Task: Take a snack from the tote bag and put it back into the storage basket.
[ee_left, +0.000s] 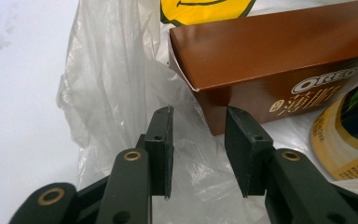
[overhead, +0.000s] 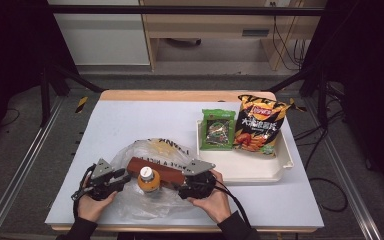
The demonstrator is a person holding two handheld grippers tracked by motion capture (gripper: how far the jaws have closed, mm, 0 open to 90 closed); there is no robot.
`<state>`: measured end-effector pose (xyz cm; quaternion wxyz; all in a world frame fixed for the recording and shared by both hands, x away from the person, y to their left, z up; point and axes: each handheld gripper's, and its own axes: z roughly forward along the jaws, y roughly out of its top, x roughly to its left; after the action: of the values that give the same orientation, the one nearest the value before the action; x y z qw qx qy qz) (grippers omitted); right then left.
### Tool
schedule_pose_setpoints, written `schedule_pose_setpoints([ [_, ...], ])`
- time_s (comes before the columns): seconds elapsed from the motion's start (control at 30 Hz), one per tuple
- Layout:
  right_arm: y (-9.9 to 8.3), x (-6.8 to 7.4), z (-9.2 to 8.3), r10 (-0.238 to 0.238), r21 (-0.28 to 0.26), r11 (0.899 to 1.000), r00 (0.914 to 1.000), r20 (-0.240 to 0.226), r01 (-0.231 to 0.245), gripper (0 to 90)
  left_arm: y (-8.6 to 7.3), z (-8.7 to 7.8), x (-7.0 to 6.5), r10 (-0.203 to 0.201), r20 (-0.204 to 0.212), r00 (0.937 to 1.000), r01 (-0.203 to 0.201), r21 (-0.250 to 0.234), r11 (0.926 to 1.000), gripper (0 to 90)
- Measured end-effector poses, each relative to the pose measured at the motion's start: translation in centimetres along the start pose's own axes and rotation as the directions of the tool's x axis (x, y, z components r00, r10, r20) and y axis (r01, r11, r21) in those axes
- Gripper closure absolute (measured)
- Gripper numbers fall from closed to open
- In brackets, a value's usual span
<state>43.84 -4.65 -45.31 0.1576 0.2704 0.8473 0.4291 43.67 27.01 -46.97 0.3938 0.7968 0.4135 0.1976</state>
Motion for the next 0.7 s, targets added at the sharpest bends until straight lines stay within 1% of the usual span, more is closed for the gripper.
schedule_pose_setpoints([
  [0.03,0.0,0.1,0.2,-0.003,0.009,1.0,1.0,-0.003,0.003,35.6,0.0,0.0,0.0,0.0,0.001,1.0,0.0,0.002,1.0,62.8],
  [0.1,-0.1,0.2,0.5,-0.017,0.014,1.0,0.9998,0.005,0.017,35.8,0.0,0.0,0.0,-0.001,0.001,1.0,0.001,0.002,1.0,63.0],
  [0.2,-0.1,0.4,0.2,-0.009,0.021,1.0,0.9999,-0.008,0.009,38.9,0.1,-0.3,0.0,-0.007,0.007,0.9999,0.007,-0.013,0.9999,63.2],
  [0.23,-0.1,0.4,0.1,-0.002,0.026,1.0,0.9999,-0.014,0.003,40.2,0.2,-0.7,-0.1,-0.017,0.015,0.9997,0.018,-0.031,0.9994,63.2],
  [0.3,-0.1,0.7,-0.2,-0.006,0.033,0.999,0.9998,-0.019,0.007,41.6,0.5,-1.4,-0.3,-0.013,0.018,0.9998,0.014,-0.051,0.9986,63.0],
  [0.37,-0.2,0.9,-0.5,0.001,0.042,0.999,0.9999,-0.017,-0.001,42.1,0.8,-2.3,-0.6,-0.018,0.016,0.9997,0.02,-0.079,0.9966,62.4],
  [0.43,-0.2,0.9,-0.7,0.006,0.041,0.999,0.9996,-0.028,-0.005,42.0,1.3,-3.2,-1.1,-0.016,0.015,0.9998,0.017,-0.114,0.9933,62.1],
  [0.5,0.1,0.8,-0.9,0.013,0.023,1.0,0.9989,-0.044,-0.012,42.2,1.7,-4.0,-1.3,-0.003,0.003,1.0,0.003,-0.14,0.9901,61.9],
  [0.57,0.8,0.7,-1.4,0.012,-0.039,0.999,0.9987,-0.049,-0.014,41.1,2.0,-4.7,-1.2,0.002,-0.006,1.0,-0.003,-0.154,0.9881,61.5],
  [0.6,1.1,0.6,-1.6,0.011,-0.055,0.998,0.9988,-0.048,-0.013,40.9,2.1,-4.9,-1.0,-0.001,-0.014,0.9999,-0.001,-0.161,0.9869,61.3],
  [0.67,1.9,0.6,-1.8,0.013,-0.084,0.996,0.9989,-0.045,-0.017,39.8,2.0,-5.2,-0.5,-0.015,-0.024,0.9996,0.011,-0.159,0.9872,60.9],
  [0.7,2.2,0.5,-1.7,0.015,-0.091,0.996,0.9989,-0.044,-0.019,39.8,1.9,-5.2,-0.2,-0.022,-0.029,0.9993,0.018,-0.156,0.9876,60.9],
])
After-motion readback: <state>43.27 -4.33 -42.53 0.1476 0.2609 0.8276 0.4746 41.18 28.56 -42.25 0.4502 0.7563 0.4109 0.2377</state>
